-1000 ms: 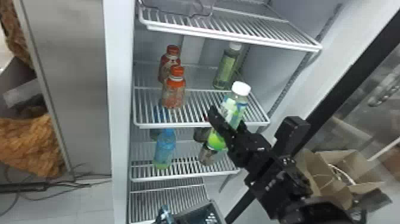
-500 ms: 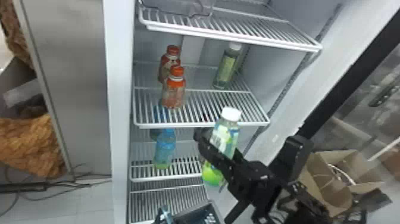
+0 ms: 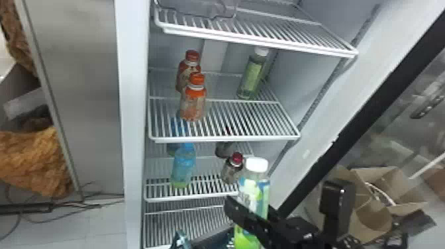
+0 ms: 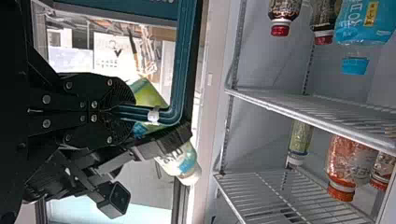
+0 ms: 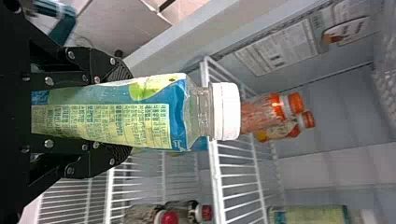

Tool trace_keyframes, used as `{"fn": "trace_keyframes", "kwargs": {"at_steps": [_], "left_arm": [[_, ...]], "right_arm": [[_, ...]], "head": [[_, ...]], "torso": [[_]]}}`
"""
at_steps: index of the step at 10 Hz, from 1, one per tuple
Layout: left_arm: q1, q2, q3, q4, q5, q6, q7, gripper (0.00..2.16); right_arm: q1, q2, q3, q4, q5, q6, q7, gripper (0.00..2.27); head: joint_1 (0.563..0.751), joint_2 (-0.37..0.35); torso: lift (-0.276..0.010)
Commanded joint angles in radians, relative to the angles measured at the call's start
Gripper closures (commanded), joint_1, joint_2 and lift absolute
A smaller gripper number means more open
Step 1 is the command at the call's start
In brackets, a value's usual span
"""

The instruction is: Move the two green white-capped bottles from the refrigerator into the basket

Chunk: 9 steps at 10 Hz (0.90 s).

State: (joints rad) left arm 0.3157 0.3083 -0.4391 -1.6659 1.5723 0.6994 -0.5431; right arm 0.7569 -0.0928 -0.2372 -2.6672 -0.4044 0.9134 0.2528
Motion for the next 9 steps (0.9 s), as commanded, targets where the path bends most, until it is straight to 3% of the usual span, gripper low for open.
{"fn": "trace_keyframes", "kwargs": {"at_steps": [1, 4, 9], "left_arm": [[0.001, 0.0, 0.0, 0.001, -0.001, 0.0, 0.0, 1.22], [0.001, 0.0, 0.0, 0.001, -0.001, 0.0, 0.0, 1.21], [0.003, 0.0, 0.0, -0.002, -0.003, 0.0, 0.0, 1.22]], "right_arm": [[0.038, 0.01, -0.018, -0.024, 0.004, 0.049, 0.003, 0.9], [0.046, 0.015, -0.012, -0.017, -0.016, 0.12, 0.008, 0.9], [-0.001, 0.013, -0.016, -0.007, -0.014, 0.429, 0.006, 0.9]], "head": [[0.695, -0.35], [0.695, -0.35], [0.695, -0.35]], "torso": [[-0.004], [-0.004], [-0.004]]}}
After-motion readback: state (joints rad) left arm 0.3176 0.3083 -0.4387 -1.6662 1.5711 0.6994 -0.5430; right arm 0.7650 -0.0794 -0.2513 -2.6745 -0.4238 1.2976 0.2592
